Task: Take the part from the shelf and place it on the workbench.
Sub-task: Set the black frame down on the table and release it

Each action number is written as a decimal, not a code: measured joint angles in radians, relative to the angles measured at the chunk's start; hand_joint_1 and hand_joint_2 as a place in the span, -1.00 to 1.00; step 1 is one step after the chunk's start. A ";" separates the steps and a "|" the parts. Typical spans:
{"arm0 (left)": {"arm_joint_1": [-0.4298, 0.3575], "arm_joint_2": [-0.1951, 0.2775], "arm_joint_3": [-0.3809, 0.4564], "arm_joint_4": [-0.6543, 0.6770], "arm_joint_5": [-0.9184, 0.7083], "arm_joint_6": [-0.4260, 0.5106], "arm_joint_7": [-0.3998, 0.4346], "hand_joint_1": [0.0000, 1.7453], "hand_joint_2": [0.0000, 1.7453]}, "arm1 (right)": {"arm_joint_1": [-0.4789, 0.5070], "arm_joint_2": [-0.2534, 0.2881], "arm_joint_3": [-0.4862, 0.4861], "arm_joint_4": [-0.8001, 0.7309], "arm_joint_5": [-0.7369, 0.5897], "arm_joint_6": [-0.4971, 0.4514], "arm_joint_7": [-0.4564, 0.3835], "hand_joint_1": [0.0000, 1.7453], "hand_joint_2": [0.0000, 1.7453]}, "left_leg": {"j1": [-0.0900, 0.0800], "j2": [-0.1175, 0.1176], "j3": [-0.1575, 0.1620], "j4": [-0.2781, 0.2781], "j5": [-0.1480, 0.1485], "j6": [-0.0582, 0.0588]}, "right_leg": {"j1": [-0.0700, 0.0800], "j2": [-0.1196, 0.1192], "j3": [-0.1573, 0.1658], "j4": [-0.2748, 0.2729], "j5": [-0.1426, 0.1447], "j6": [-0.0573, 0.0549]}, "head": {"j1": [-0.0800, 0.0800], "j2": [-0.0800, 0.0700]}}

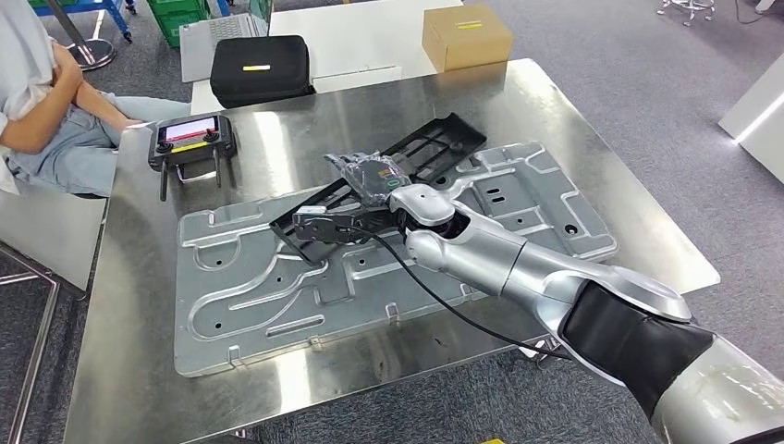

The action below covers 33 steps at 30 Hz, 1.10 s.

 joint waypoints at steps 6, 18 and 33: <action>0.000 0.000 0.002 0.000 0.001 -0.010 0.000 -1.00 -1.00 | 0.000 -0.004 -0.002 -0.001 0.000 0.001 0.002 -1.00 -1.00 | 0.000 0.000 0.000 0.000 0.000 0.000 | 0.000 0.000 0.001 -0.001 0.000 0.001 | 0.000 0.000; 0.000 0.000 0.002 0.000 -0.003 -0.014 -0.004 -1.00 -1.00 | 0.000 -0.024 -0.005 -0.010 0.000 0.009 0.017 -1.00 -1.00 | -0.002 0.000 -0.001 0.004 -0.001 0.001 | -0.001 0.000 0.001 -0.002 0.003 0.004 | 0.000 0.000; 0.000 -0.006 0.002 0.000 -0.013 -0.014 0.015 -1.00 -1.00 | 0.008 -0.046 -0.018 -0.027 0.000 0.016 0.023 -1.00 -1.00 | 0.014 0.011 -0.008 -0.012 0.037 0.033 | -0.009 -0.001 -0.096 0.249 -0.134 0.044 | 0.009 0.000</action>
